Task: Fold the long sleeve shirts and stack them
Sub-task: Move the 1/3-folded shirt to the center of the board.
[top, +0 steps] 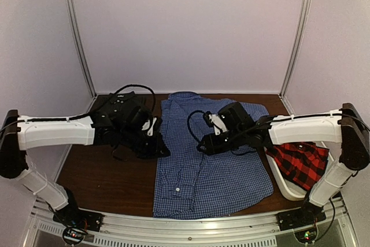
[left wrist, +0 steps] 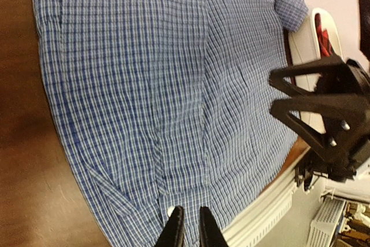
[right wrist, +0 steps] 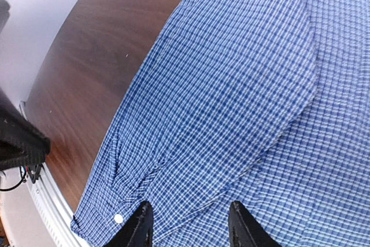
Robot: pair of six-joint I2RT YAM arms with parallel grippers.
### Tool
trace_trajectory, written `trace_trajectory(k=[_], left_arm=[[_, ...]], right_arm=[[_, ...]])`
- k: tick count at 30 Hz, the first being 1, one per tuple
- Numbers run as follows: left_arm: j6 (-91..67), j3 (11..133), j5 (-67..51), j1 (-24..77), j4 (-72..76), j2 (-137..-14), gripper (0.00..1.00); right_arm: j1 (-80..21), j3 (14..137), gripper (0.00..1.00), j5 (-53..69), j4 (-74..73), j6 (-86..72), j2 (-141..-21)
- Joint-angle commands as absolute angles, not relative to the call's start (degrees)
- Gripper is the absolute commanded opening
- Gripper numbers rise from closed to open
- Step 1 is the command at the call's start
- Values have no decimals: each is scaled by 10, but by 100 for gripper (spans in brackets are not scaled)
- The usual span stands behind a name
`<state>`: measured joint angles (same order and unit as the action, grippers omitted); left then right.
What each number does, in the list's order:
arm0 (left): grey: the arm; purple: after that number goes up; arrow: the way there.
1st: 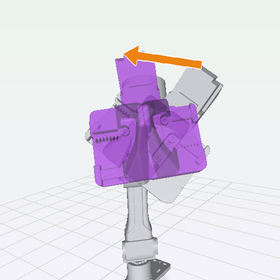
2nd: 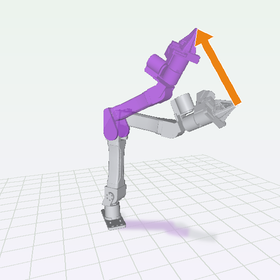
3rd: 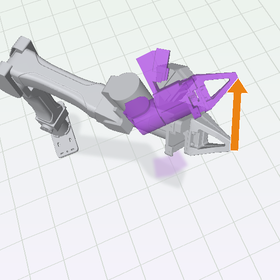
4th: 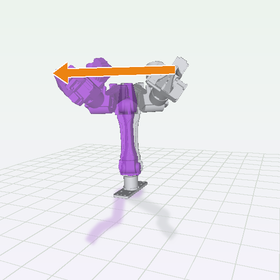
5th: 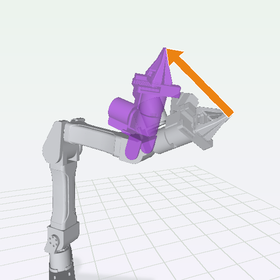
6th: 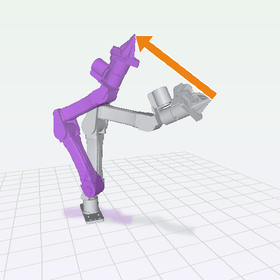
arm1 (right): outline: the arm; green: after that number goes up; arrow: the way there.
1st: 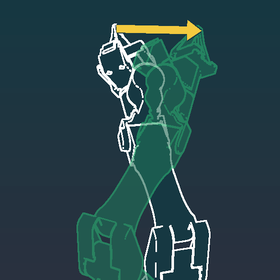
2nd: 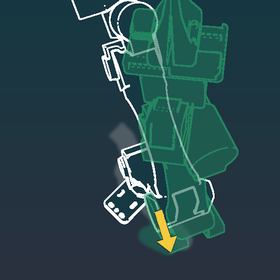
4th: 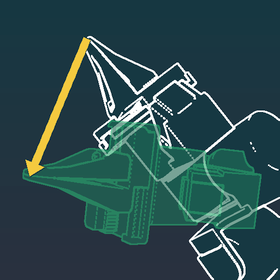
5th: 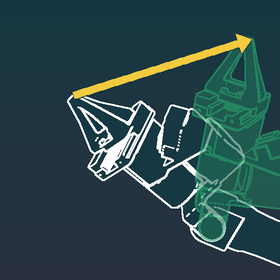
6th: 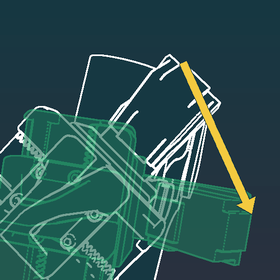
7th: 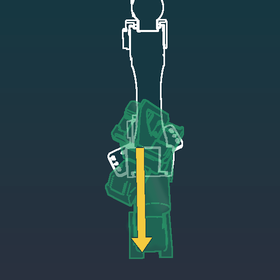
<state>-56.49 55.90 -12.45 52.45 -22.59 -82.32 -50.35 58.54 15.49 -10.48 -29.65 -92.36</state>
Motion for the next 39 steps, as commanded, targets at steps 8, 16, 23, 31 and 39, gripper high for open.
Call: trace_trajectory(k=[8,16,23,31,39], left_arm=[[-507,676,-121,408,-94,-1047,9],[-502,701,-123,354,-78,-1147,8],[-481,685,-126,306,-85,-1176,8],[-428,702,-139,243,-103,-1204,8],[-369,770,-148,204,-143,-1218,8]], right_arm=[[-422,559,51,104,-106,-263,-840],[-410,522,51,107,-109,-266,-808],[-409,527,51,98,-145,-263,-797],[-410,520,52,78,-172,-283,-777],[-408,505,53,4,-198,-302,-751]])
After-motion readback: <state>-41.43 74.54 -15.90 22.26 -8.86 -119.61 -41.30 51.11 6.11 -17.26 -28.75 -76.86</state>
